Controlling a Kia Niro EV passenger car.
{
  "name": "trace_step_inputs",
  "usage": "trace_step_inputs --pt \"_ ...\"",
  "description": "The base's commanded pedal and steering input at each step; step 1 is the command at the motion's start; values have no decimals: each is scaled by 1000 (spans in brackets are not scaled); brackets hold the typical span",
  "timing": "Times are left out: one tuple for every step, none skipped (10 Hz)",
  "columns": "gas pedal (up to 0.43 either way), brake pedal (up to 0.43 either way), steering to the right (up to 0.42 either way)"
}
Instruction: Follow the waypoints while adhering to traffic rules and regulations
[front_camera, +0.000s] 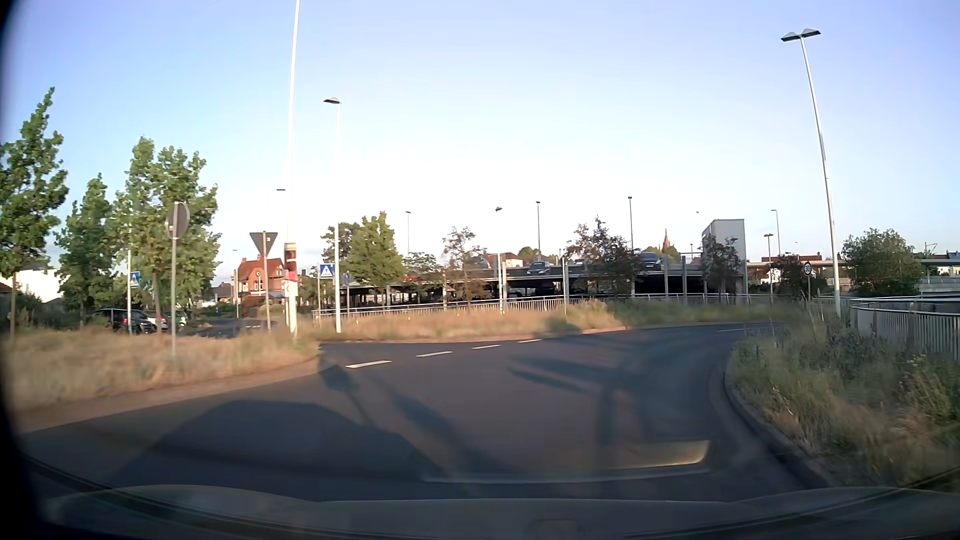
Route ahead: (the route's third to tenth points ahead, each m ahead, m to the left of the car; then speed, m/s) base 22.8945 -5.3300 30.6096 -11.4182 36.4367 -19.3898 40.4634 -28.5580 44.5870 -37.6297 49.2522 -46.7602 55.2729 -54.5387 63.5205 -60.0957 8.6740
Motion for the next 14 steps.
trace_step_inputs --pt "20 30 110" --pt "20 30 113" --pt "20 30 113" --pt "20 30 114" --pt "20 30 114" --pt "20 30 115" --pt "20 30 115" --pt "20 30 115" --pt "20 30 115" --pt "20 30 116" --pt "20 30 116" --pt "20 30 118" --pt "20 30 118" --pt "20 30 118"
